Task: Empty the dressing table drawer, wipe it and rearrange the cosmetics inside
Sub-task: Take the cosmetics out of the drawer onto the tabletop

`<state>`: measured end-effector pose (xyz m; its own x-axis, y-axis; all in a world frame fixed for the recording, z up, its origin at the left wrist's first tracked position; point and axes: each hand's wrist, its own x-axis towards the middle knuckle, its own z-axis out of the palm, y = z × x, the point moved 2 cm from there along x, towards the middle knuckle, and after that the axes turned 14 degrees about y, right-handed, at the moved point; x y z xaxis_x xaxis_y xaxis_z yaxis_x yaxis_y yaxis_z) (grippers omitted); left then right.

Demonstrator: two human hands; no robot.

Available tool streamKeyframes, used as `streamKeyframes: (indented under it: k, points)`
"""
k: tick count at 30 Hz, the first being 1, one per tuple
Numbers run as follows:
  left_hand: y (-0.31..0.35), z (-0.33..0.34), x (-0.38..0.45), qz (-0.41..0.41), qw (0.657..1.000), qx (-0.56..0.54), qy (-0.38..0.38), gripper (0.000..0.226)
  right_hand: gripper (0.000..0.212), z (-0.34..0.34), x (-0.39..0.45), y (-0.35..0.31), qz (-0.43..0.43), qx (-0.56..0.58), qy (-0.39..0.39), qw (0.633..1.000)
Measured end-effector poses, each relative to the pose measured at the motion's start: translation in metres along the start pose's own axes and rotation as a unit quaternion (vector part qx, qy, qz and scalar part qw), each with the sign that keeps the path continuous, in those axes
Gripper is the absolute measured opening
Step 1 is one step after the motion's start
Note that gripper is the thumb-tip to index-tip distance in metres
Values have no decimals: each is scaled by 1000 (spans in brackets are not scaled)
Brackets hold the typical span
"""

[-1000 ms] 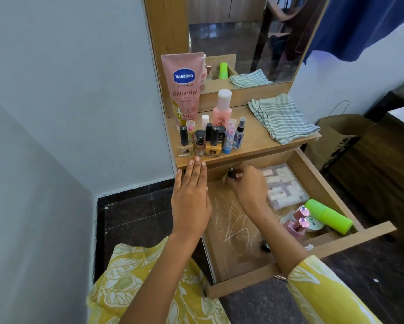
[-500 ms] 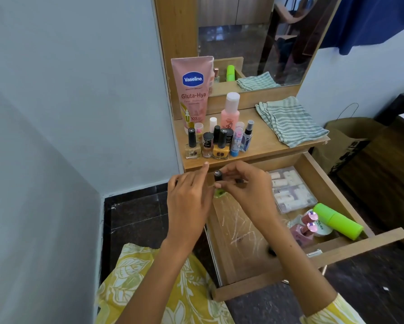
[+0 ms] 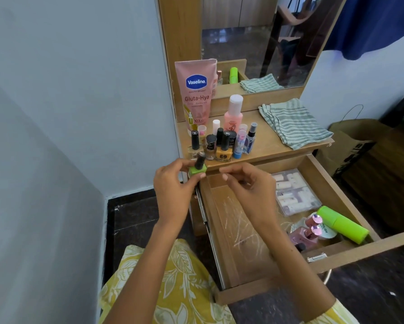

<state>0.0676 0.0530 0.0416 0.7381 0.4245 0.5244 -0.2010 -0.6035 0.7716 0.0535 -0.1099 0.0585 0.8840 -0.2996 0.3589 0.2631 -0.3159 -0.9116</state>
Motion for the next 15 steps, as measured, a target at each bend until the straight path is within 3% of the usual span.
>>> streamKeyframes:
  k: [15]
  points:
    - [1, 10, 9, 20, 997, -65, 28, 28, 11, -22, -3, 29, 41, -44, -4, 998]
